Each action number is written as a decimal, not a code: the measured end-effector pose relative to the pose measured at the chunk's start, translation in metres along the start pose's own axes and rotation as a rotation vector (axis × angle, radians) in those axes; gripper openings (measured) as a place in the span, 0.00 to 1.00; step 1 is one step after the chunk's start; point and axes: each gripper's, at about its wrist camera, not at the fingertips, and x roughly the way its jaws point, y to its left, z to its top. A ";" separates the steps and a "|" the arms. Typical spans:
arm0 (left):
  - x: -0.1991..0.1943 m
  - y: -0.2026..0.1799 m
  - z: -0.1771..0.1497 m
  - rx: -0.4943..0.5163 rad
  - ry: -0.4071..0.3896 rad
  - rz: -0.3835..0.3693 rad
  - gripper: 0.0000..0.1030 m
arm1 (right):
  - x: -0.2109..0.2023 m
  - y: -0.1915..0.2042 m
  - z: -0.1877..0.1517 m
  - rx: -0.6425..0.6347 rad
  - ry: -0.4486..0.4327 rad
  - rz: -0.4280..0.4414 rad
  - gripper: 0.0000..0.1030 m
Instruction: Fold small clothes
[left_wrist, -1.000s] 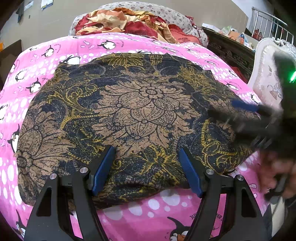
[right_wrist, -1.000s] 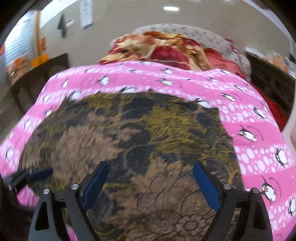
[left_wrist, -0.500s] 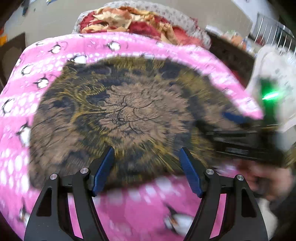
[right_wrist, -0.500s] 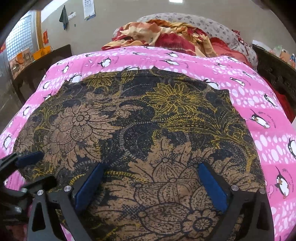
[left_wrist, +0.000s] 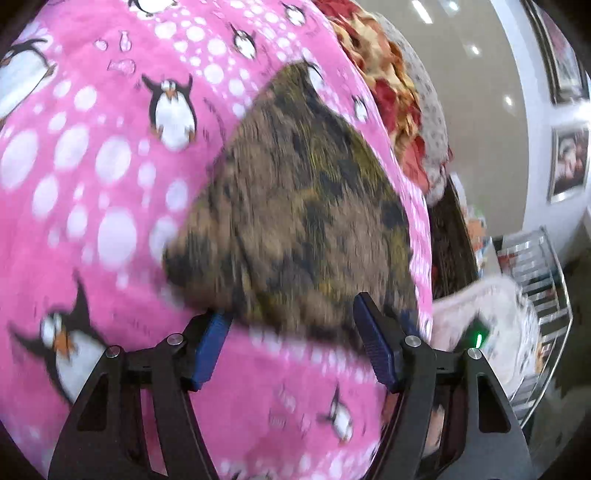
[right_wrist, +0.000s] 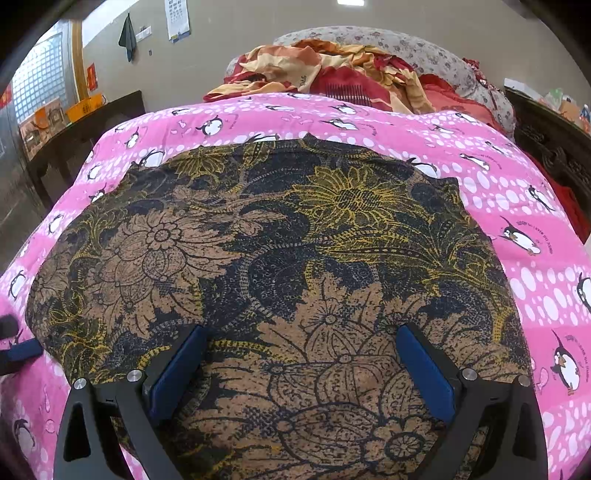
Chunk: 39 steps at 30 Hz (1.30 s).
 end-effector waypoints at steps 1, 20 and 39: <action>0.000 0.002 0.006 -0.033 -0.013 -0.006 0.65 | 0.000 0.000 0.000 0.000 0.000 0.000 1.00; -0.004 0.020 0.019 -0.066 -0.107 0.074 0.26 | 0.003 0.003 0.001 -0.011 0.016 -0.014 1.00; 0.015 -0.121 -0.019 0.631 -0.344 0.288 0.12 | 0.095 0.155 0.237 -0.096 0.461 0.450 0.71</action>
